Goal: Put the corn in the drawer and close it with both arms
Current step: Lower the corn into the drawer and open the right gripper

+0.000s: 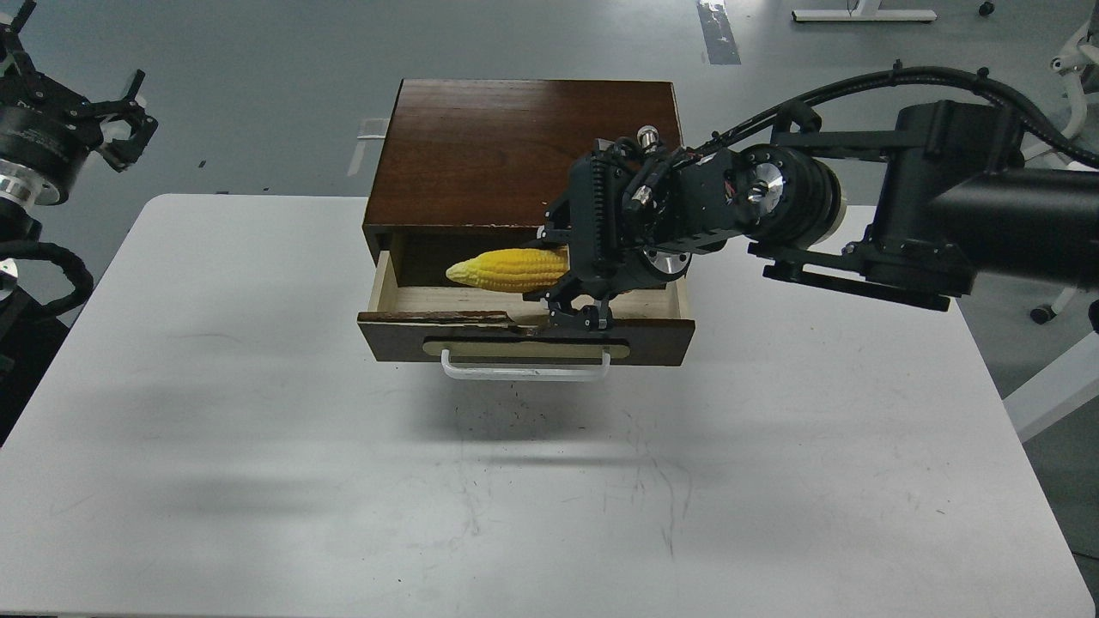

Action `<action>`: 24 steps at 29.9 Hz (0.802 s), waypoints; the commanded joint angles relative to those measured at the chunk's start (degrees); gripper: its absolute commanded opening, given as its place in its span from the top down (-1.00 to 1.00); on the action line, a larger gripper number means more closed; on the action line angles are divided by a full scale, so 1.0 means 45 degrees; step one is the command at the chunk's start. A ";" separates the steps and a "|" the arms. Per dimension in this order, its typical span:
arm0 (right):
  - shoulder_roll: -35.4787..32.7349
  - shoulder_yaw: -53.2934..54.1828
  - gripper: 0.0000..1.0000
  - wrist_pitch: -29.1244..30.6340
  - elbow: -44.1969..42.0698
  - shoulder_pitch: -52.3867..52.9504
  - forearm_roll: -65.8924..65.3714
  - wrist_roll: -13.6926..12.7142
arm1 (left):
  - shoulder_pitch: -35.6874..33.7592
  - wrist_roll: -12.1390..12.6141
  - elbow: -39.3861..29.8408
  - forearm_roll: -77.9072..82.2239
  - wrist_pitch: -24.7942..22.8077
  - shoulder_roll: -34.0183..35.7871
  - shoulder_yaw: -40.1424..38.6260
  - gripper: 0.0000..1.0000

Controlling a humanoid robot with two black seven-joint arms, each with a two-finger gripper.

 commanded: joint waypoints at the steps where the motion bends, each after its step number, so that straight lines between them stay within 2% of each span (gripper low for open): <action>1: -0.0004 -0.0001 -0.05 -0.0182 -0.0040 0.0040 0.0019 0.0000 | 0.0001 0.0001 -0.0006 -0.0017 0.0000 0.0018 -0.0002 -0.95; 17: -0.0043 0.0194 -0.17 -0.0299 -0.0060 0.0079 0.0253 0.0000 | -0.0019 -0.0019 0.0013 -0.0017 0.0000 -0.0001 -0.0100 -0.95; 20: -0.0199 0.0643 -0.24 -0.0318 -0.0333 0.0079 0.0293 0.0000 | -0.0077 -0.0038 0.0013 -0.0017 0.0000 -0.0001 -0.0100 -0.95; 24: -0.0570 0.2163 -0.47 -0.0318 -0.1189 0.0040 0.1440 0.0000 | -0.0252 -0.0038 0.0013 -0.0095 0.0000 -0.0001 -0.0100 -0.95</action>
